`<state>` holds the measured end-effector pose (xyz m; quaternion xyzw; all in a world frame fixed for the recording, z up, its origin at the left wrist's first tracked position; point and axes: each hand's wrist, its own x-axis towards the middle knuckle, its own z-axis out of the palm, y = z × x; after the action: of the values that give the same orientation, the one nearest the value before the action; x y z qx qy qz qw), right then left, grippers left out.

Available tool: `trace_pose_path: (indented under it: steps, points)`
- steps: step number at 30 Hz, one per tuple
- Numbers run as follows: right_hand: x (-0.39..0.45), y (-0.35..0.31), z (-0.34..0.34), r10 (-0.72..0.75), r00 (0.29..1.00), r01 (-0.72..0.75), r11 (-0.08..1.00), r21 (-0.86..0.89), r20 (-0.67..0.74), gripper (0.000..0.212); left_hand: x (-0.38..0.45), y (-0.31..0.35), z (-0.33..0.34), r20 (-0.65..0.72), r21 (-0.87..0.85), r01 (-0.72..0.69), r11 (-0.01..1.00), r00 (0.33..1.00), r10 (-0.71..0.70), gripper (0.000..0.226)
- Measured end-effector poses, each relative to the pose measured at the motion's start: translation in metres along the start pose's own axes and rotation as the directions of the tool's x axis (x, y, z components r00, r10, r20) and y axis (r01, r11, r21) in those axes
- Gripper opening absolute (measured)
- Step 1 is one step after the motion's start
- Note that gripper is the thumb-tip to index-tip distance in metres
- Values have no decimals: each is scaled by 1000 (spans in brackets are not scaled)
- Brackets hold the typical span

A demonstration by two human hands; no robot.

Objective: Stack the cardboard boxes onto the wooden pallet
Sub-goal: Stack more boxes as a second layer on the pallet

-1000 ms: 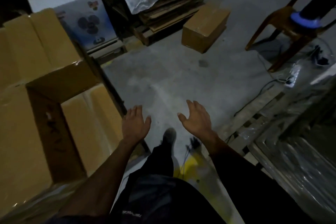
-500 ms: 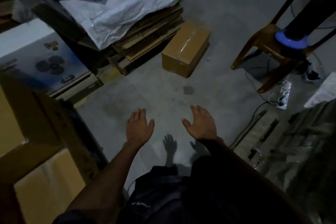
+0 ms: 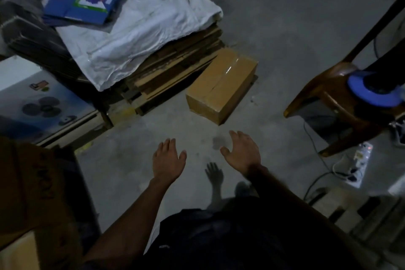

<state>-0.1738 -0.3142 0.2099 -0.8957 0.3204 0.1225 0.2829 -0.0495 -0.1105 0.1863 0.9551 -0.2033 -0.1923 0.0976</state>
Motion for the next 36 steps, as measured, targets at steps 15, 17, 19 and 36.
trace_pose_path:
  steps: [15, 17, 19, 36]
  points:
    - [270, 48, -176, -140, 988, 145, 987, -73, 68, 74, 222, 173, -19, -42, -122, 157, 980, 986, -163, 69]
    - [314, 50, -189, -157, 984, 165, 982, -94, 83, 73, 261, 187, -14, -30, -135, 175, 975, 983, -180, 70]
    - [361, 49, -205, -163, 979, 179, 975, -130, 121, 73, 303, 202, -17, 0, -149, 208, 967, 978, -210, 65]
    - [645, -5, -333, -446, 834, 529, 813, -244, 324, 74, 516, 313, -86, -94, -299, 491, 818, 838, -537, 63]
